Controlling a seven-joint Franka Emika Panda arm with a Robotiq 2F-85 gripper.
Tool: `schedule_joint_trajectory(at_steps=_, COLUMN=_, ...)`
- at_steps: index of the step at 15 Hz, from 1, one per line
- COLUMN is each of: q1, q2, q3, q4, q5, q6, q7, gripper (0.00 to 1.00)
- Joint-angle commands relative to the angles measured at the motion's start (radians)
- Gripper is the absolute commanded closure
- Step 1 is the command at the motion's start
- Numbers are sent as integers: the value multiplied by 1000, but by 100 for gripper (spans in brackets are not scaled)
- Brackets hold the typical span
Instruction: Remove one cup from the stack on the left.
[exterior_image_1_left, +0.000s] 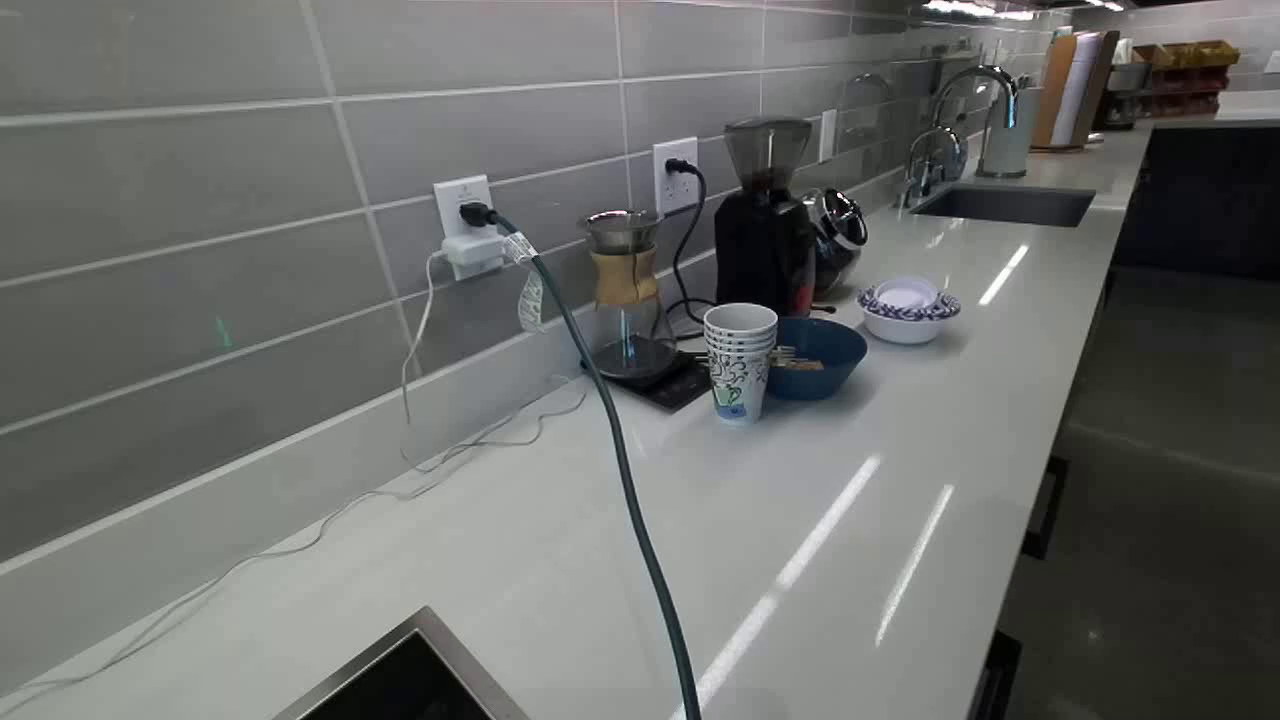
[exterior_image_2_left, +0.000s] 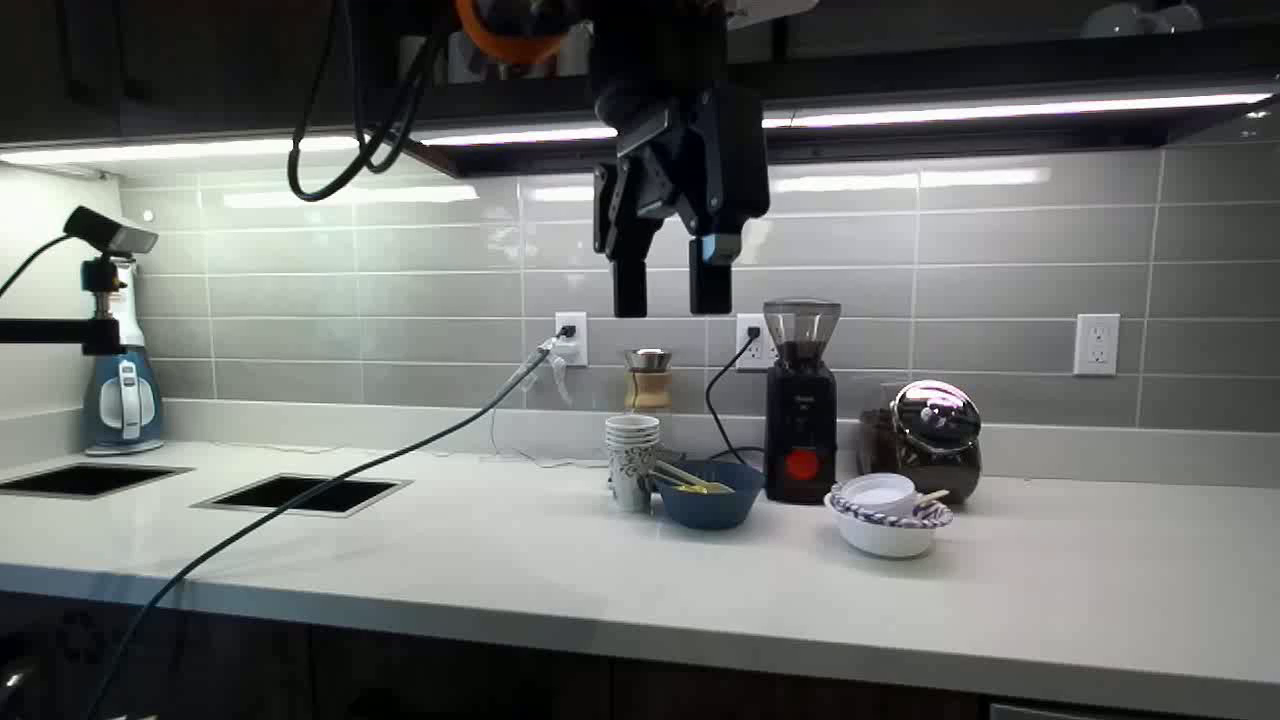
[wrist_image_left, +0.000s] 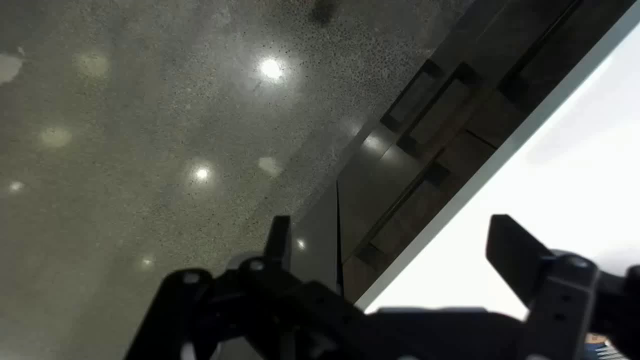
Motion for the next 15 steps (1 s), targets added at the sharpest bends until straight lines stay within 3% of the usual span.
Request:
schedule_joint_trajectory(at_steps=1, q1=-4, q2=1, q3=3, q4=2, q5=1, q6=-2, q7=-1, gripper=0)
schedule_joint_trajectory(at_steps=5, q1=3, q2=33, q3=6, q4=29, q5=-5, q6=2, q7=-17, gripper=0)
schedule_joint_trajectory(at_steps=8, q1=52, q2=119, q3=19, q4=107, q5=11, q6=107, q7=-133, gripper=0)
schedule_joint_trajectory(at_steps=11, q1=104, q2=215, q3=26, q4=178, q5=91, q6=216, q7=-246, gripper=0)
schedule_joint_trajectory(at_steps=15, q1=158, q2=331, q3=69, q4=280, q5=275, q6=233, q7=-380, gripper=0)
